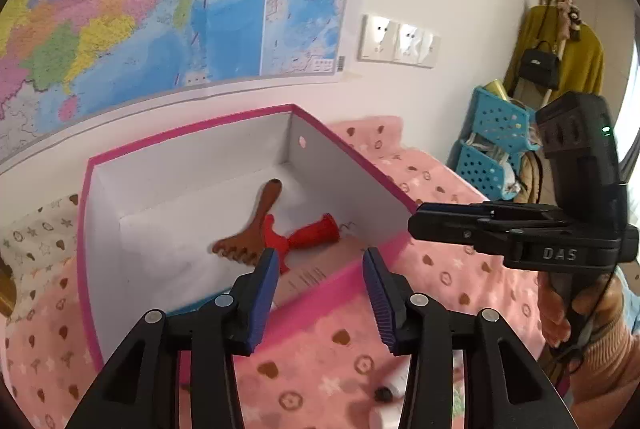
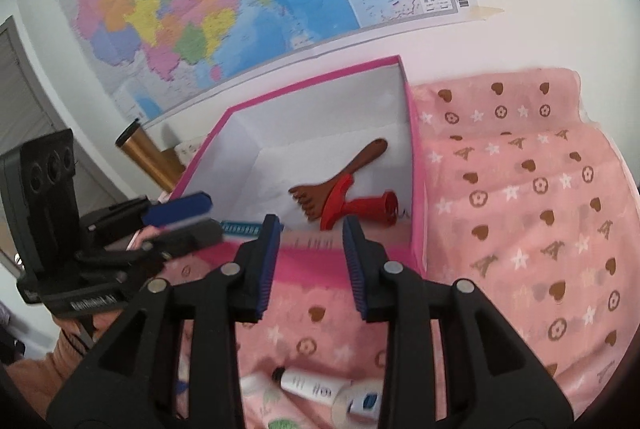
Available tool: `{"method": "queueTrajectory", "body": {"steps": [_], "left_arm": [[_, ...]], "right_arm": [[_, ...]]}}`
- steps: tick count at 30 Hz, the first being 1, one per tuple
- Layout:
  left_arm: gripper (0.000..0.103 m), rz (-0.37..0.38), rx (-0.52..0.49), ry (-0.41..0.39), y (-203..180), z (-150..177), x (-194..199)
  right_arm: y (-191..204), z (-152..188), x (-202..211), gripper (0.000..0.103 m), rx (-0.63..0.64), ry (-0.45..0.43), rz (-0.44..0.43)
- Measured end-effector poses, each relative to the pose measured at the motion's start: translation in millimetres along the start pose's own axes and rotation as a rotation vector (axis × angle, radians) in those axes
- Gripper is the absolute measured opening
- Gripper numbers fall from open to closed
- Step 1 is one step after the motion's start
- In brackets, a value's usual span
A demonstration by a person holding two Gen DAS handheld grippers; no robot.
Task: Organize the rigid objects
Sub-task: 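Move the right gripper out of the box toward the white tape roll, then grasp the white tape roll by its rim with the right gripper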
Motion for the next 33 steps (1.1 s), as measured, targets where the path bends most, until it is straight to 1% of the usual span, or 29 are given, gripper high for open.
{"method": "queueTrajectory", "body": {"steps": [3, 6, 10, 15, 21, 33], "left_arm": [[0.045, 0.022, 0.005, 0.000, -8, 10, 10], [0.045, 0.048, 0.004, 0.011, -19, 22, 13], [0.045, 0.147, 0.051, 0.065, -33, 41, 1], [0.045, 0.208, 0.066, 0.148, -55, 66, -22], [0.045, 0.222, 0.065, 0.200, -70, 82, -32], [0.043, 0.232, 0.055, 0.237, -83, 92, -40]], "right_arm": [[1, 15, 9, 0.035, 0.027, 0.026, -0.011], [-3, 31, 13, 0.035, 0.050, 0.068, -0.005], [-17, 56, 14, 0.035, 0.048, 0.136, 0.030], [-39, 82, 11, 0.035, 0.015, 0.206, 0.074], [-52, 104, 8, 0.035, 0.005, 0.260, 0.094], [-45, 115, 2, 0.035, 0.081, 0.280, 0.105]]}}
Point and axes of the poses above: each gripper's, at about its wrist camera, not at the fingertips, and x roughly against the way its jaws point, y to its left, z to its underside, the point moved 1 cm from there along -x, roughly the way its jaws point, and after that the axes turned 5 degrees about -y, right-handed, at the moved point
